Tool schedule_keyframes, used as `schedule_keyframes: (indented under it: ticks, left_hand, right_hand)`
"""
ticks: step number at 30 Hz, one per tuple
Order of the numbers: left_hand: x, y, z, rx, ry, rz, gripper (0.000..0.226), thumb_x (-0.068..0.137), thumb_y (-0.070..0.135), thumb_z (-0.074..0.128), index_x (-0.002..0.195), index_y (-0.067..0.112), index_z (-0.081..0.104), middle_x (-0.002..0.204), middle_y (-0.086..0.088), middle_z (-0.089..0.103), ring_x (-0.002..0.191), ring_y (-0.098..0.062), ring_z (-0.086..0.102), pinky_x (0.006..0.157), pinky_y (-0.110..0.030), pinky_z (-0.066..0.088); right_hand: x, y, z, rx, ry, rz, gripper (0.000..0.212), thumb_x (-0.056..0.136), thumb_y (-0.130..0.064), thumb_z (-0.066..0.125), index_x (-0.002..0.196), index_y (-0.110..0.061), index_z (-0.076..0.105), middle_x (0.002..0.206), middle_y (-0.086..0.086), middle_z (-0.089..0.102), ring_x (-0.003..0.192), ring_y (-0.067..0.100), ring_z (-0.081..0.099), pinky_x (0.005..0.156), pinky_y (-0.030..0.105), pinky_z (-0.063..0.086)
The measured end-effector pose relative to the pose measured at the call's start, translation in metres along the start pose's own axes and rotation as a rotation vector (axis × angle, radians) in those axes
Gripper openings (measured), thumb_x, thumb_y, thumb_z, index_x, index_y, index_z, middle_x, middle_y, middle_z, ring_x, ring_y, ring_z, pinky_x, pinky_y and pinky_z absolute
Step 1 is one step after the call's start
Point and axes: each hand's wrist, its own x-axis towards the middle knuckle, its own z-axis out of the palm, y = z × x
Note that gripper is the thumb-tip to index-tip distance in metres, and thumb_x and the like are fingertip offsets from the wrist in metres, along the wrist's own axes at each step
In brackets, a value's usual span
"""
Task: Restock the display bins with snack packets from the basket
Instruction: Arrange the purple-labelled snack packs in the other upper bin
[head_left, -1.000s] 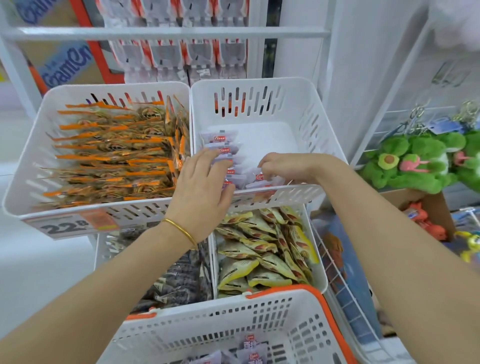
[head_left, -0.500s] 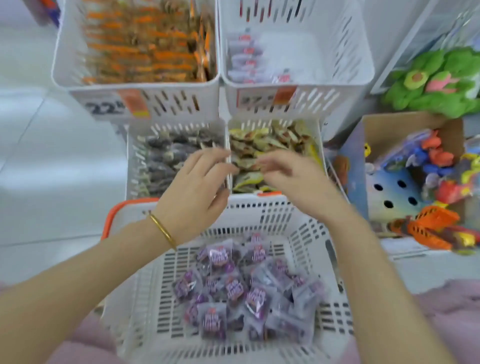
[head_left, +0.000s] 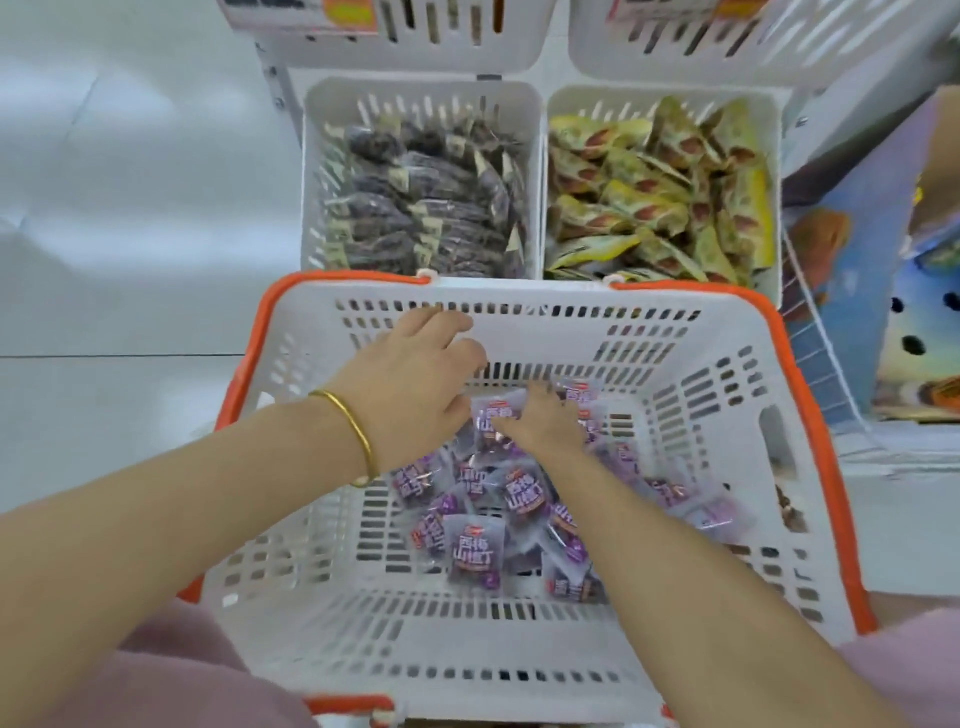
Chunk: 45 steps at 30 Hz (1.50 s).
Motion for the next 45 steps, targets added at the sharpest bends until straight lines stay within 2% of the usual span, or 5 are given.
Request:
schedule_keyframes:
  ticks: [17,21,25,33,45]
  left_hand:
    - [0.017,0.030,-0.007,-0.698,-0.151,-0.140,0.088,0.079,0.043,0.068,0.143,0.011,0.017,0.137,-0.007,0.046,0.121,-0.021,0.049,0.099,-0.033,0.042]
    - [0.035,0.037,-0.035,-0.836,0.034,-0.124,0.046,0.078,0.022,0.074,0.104,0.010,0.038,0.091,0.000,0.056,0.078,-0.012,0.055,0.065,-0.013,0.046]
    - [0.061,0.033,-0.058,-1.071,0.094,-0.163,0.044,0.077,0.023,0.075,0.104,0.014,0.042,0.110,-0.002,0.054,0.103,-0.019,0.055,0.088,-0.041,0.051]
    - [0.094,0.043,-0.080,-1.130,0.230,-0.205,0.040,0.088,0.014,0.062,0.115,0.005,0.035,0.103,-0.005,0.058,0.084,-0.012,0.059,0.064,-0.014,0.052]
    - [0.097,0.071,-0.095,-1.660,0.258,-0.250,0.030,0.089,0.030,0.059,0.109,0.023,0.038,0.107,-0.007,0.060,0.080,-0.013,0.069,0.080,-0.038,0.055]
  right_hand:
    - [-0.121,0.007,-0.122,0.923,0.047,-0.251,0.040,0.078,-0.025,0.077,0.107,-0.013,0.052,0.099,-0.002,0.066,0.086,0.013,0.066,0.070,0.035,0.058]
    - [-0.147,0.004,-0.176,1.064,-0.058,-0.369,0.021,0.086,-0.025,0.064,0.093,-0.006,0.057,0.085,0.008,0.063,0.078,0.022,0.064,0.071,0.042,0.060]
    - [-0.141,0.012,-0.230,1.000,0.056,-0.336,0.011,0.088,-0.003,0.062,0.093,-0.013,0.059,0.084,0.011,0.063,0.062,0.013,0.063,0.059,0.027,0.058]
    - [-0.121,0.018,-0.314,0.675,0.016,-0.364,0.021,0.088,-0.018,0.065,0.105,-0.008,0.061,0.089,0.010,0.068,0.073,0.013,0.065,0.059,0.024,0.055]
    - [-0.132,0.017,-0.283,1.556,0.071,-0.209,0.021,0.090,-0.002,0.056,0.072,-0.013,0.054,0.061,0.001,0.065,0.055,0.010,0.057,0.045,0.018,0.047]
